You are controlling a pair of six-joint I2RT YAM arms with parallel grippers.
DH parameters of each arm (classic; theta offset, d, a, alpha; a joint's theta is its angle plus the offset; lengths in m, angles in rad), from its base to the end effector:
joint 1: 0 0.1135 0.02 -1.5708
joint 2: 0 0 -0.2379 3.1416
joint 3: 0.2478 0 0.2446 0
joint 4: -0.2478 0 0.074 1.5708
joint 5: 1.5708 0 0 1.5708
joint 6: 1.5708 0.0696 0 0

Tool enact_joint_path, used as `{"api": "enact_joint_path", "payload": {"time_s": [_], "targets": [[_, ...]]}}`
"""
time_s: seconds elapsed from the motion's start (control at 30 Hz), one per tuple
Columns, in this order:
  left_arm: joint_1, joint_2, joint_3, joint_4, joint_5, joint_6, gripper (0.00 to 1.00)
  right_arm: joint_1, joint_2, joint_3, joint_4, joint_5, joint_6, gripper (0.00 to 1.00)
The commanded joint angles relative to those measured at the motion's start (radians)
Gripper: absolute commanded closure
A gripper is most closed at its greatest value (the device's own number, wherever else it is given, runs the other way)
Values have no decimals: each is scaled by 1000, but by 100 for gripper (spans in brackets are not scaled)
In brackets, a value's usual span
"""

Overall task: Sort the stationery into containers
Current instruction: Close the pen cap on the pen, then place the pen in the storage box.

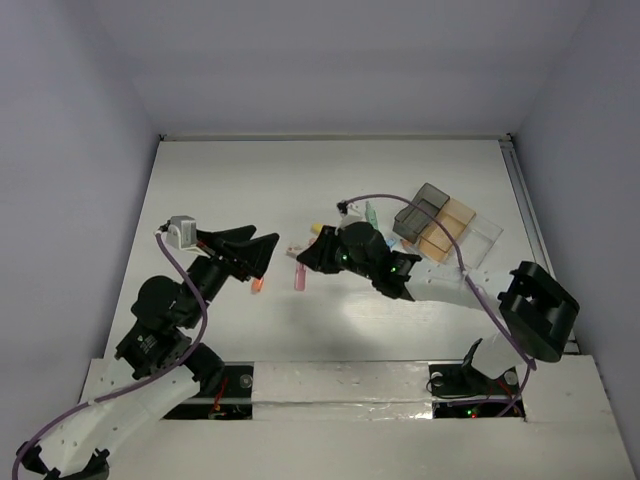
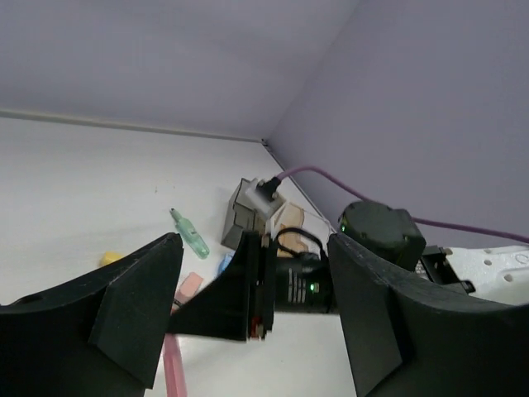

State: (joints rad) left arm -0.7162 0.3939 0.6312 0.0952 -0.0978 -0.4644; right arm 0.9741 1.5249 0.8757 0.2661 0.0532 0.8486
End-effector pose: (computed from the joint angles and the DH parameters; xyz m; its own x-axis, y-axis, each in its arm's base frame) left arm 0.1192 -0.0947 0.3656 -0.0413 -0.5550 -0.8308 0.6322 0.6294 -0.4518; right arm 0.2095 0.3018 0.2019 -0.7379 0.2473 -0.6280 -0.3701 0.6299 0.6828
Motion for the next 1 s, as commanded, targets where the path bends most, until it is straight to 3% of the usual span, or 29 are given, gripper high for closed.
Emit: {"api": "enact_joint_path", "payload": {"time_s": [0.0,0.2,0.23,0.43,0.47,0.6,0.97], "targets": [[3,-26,36,2,-26,10,32,-72,-38,68,25,-44,-45,100],[3,-29,-4,-12,-5,4,23,-245,-228,36,-126,39,-158,100],[3,-27,-33,-6,7,-3,1,-323,-258,25,-146,57,-169,100],[3,-20,-178,116,92,-97,1,-629,-411,-23,-318,79,-252,100],[3,-14,-192,156,133,-106,1,-708,-417,-26,-350,82,-272,100],[3,14,-251,228,167,-111,1,-833,-361,-21,-438,111,-319,100],[3,13,-344,274,162,-68,1,-937,-206,9,-482,152,-352,100]]}}
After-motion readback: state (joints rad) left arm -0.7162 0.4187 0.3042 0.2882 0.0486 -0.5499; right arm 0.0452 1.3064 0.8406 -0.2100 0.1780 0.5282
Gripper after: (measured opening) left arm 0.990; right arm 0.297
